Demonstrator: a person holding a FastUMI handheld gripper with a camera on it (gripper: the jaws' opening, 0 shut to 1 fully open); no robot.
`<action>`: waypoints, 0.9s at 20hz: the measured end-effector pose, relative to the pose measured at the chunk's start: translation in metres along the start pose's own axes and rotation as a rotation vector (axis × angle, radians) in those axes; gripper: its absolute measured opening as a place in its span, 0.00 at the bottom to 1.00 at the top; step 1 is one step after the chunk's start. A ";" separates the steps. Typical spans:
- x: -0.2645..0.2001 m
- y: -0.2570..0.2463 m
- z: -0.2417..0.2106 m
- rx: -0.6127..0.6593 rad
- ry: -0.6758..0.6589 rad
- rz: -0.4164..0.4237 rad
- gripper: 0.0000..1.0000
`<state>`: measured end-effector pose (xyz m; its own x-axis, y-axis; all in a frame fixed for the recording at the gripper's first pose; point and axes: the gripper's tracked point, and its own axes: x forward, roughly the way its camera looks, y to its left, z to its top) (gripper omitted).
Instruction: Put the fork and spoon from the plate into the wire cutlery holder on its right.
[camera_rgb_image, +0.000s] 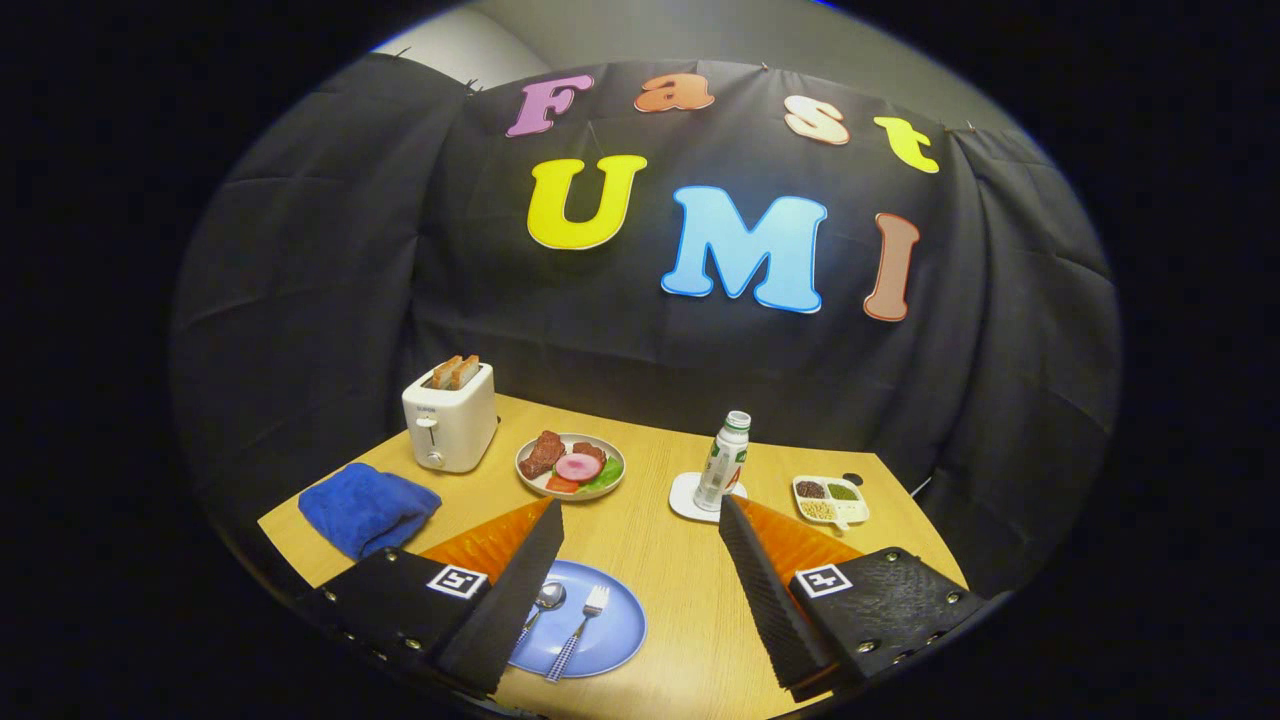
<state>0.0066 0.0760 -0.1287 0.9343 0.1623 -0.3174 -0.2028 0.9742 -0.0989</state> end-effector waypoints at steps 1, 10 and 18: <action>0.002 0.004 -0.006 0.008 0.022 0.009 0.96; 0.014 0.031 -0.085 0.070 0.318 0.067 0.96; 0.015 0.043 -0.143 0.015 0.505 0.082 0.96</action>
<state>-0.0298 0.0982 -0.2722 0.6563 0.1463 -0.7402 -0.2619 0.9642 -0.0417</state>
